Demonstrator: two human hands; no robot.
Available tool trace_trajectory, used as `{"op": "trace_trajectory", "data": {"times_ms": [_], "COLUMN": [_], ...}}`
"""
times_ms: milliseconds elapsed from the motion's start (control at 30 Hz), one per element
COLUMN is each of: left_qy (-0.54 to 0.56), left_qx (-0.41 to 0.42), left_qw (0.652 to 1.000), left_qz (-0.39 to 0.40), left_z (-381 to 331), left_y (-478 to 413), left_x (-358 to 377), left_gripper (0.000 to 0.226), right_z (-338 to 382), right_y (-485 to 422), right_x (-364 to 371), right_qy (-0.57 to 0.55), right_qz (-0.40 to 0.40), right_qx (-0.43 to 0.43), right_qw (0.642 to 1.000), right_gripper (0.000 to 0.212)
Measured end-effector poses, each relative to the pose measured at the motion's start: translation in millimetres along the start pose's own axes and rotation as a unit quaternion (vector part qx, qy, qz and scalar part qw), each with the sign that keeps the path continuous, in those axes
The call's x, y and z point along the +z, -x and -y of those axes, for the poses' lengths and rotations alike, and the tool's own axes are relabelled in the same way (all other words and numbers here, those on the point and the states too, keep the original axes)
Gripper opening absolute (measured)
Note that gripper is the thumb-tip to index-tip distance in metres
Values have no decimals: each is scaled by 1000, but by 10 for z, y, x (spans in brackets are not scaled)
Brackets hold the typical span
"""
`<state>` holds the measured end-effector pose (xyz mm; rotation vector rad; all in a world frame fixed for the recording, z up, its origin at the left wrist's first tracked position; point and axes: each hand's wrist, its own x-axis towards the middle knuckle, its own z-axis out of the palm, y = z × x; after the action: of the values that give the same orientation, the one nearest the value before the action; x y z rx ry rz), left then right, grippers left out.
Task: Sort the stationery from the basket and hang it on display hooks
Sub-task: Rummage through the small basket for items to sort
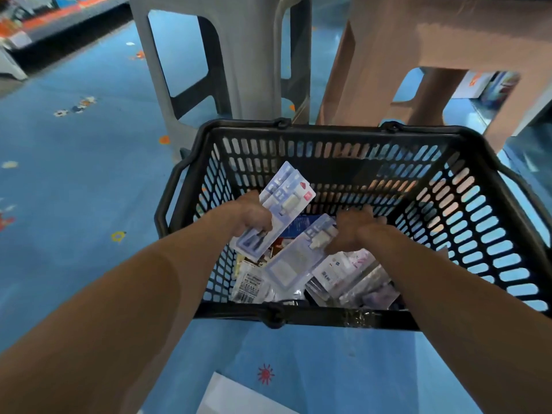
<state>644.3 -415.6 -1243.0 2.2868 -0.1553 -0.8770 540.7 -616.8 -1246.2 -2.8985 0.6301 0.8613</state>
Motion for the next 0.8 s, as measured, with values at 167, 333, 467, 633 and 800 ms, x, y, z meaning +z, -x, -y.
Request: {"op": "trace_trajectory", "data": {"times_ms": [167, 333, 467, 633, 800], "left_qy": [4, -8, -16, -35, -48], "left_qx": [-1, 3, 12, 15, 5], "left_qw": [1000, 1000, 1000, 999, 999], "left_qz": [5, 6, -4, -9, 2], "left_z": [-28, -39, -70, -73, -57], "left_y": [44, 75, 143, 196, 214], "left_x": [-8, -29, -65, -105, -49], "left_gripper": [54, 52, 54, 58, 61], "right_z": [68, 131, 110, 101, 190], "right_y": [-36, 122, 160, 273, 248], "right_x": [-12, -158, -146, -64, -10], "right_qy": [-113, -241, -236, -153, -161], "right_qz": [63, 4, 20, 126, 133], "right_qx": [-40, -62, -71, -90, -78], "right_qw": [991, 969, 969, 976, 975], "right_gripper": [37, 13, 5, 27, 34]}}
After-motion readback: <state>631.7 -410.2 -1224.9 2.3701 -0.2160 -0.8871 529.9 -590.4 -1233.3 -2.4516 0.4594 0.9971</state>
